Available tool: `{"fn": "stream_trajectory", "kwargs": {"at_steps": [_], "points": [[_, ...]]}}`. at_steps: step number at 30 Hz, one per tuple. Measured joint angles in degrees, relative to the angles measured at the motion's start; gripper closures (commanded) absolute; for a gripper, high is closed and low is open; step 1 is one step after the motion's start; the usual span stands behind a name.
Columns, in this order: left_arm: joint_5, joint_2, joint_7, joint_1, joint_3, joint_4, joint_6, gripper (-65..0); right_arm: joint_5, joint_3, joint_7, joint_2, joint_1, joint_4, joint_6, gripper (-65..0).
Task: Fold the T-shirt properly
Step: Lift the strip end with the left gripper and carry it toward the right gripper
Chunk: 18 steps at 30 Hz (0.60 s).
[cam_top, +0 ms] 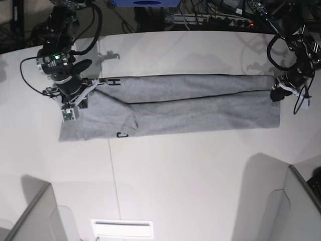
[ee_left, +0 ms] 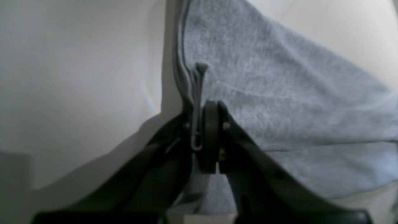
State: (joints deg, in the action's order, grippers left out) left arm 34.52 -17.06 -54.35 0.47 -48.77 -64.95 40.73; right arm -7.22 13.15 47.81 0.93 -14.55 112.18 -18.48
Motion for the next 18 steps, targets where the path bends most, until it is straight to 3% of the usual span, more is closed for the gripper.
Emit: {"fn": "stream_trajectory", "kwargs": {"at_steps": [3, 10, 18], "points": [[-5.6, 0.4, 4.8, 1.5, 0.2, -3.3, -0.4, 0.0, -2.1, 0.4, 0.1, 0.0, -0.6, 0.1, 0.0, 0.0], [-7.7, 0.5, 6.3, 3.4, -0.2, -6.0, -0.4, 0.0, -19.8, 10.3, 0.5, 0.1, -1.4, 0.2, 0.0, 0.0], [-8.3, 0.5, 5.9, 7.4, 0.0, -16.6, -1.2, 0.0, -21.1, 11.5, 0.3, 0.3, -1.7, 0.2, 0.0, 0.0]]}}
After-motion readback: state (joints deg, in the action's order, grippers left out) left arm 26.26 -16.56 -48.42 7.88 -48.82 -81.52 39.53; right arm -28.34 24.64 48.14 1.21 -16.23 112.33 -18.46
